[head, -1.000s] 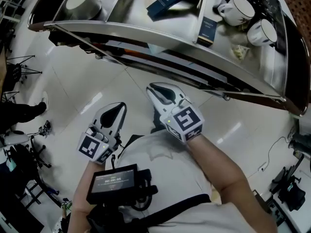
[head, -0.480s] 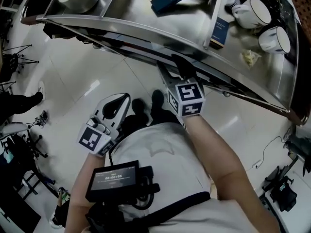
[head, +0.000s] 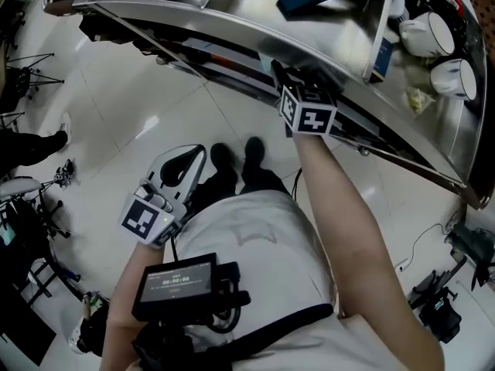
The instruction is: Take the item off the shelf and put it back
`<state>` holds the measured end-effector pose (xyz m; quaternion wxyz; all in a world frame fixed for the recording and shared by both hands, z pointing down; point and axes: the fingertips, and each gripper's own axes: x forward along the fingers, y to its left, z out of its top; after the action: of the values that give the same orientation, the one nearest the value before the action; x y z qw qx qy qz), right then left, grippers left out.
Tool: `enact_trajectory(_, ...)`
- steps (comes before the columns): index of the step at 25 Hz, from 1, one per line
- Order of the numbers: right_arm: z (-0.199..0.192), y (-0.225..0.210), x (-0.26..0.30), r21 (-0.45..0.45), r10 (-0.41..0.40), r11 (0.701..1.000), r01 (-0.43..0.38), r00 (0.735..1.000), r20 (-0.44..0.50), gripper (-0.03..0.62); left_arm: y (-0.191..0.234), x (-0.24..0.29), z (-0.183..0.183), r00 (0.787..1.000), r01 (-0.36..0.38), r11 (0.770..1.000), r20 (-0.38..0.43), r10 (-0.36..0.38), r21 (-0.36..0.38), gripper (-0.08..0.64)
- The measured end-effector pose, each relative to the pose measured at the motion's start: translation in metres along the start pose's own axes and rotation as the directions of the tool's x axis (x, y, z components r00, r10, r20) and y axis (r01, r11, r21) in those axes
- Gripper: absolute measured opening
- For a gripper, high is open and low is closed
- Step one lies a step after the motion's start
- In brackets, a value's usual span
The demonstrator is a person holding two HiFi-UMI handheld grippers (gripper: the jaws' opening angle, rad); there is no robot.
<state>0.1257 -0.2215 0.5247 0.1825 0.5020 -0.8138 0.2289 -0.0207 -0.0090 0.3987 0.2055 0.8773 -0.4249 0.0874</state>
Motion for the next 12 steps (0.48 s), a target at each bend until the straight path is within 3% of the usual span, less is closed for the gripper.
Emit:
enact_trajectory(5, -0.006, 0.004, 0.014, -0.035, 0.029, 0.999, -0.031, 0.998, -0.047, 0.277, 0.005, -0.012, -0.01, 1.0, -0.014, 1.0, -0.026, 0.015, 0.021, 0.012)
enact_trajectory(7, -0.006, 0.008, 0.015, -0.052, 0.049, 0.997, -0.051, 0.998, -0.049, 0.227, 0.006, -0.012, -0.009, 1.0, -0.019, 1.0, -0.021, 0.019, 0.014, 0.012)
enact_trajectory(12, -0.005, 0.008, 0.011, -0.069, 0.053, 0.996, -0.057, 0.997, -0.049, 0.192, 0.006, -0.009, 0.0, 1.0, -0.011, 1.0, -0.008, 0.011, 0.027, 0.012)
